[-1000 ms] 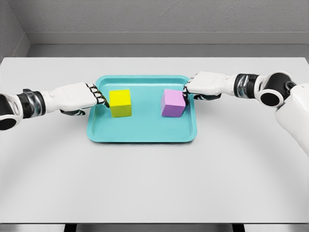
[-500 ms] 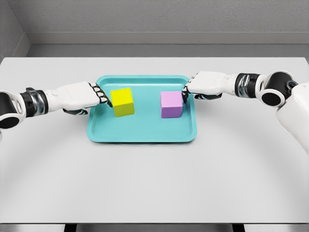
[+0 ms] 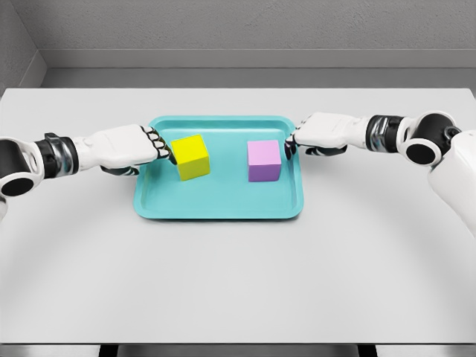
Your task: Push two cubes
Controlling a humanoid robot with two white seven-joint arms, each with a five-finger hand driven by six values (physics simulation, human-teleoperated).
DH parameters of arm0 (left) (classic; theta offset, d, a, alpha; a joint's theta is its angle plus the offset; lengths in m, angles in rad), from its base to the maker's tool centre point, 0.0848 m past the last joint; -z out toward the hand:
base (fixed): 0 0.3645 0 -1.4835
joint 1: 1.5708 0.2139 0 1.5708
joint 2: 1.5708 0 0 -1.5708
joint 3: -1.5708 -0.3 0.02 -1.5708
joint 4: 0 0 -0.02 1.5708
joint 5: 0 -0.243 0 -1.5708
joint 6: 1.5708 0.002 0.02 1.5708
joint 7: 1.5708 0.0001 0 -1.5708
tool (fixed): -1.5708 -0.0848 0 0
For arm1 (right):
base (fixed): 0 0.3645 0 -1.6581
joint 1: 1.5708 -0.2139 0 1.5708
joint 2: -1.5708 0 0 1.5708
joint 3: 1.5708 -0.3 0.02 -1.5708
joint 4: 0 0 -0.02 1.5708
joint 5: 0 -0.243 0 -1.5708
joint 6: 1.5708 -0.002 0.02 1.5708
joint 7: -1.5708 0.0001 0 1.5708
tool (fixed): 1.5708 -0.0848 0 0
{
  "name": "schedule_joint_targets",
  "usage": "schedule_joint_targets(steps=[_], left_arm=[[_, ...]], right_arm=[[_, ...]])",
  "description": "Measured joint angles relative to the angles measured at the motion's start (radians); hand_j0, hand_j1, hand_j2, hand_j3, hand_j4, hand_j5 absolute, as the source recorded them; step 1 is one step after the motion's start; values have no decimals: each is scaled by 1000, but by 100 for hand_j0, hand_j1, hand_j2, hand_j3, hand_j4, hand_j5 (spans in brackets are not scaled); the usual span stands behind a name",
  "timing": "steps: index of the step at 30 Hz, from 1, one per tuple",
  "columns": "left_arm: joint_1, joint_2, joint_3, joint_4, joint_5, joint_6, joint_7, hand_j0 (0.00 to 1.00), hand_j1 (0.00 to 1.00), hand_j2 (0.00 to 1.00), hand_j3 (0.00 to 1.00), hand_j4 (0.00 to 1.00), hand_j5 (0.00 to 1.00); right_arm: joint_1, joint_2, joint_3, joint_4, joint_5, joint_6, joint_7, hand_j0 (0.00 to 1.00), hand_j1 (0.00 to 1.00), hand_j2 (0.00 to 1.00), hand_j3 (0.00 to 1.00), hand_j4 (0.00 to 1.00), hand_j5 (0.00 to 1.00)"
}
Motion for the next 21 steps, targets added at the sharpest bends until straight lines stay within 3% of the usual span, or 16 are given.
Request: schedule_joint_targets(steps=[21], left_arm=[[-2, 5, 8, 28, 2, 0, -3, 80, 80, 80, 80, 80, 80]], right_arm=[[0, 52, 13, 1, 0, 0, 0, 56, 56, 56, 56, 56, 56]])
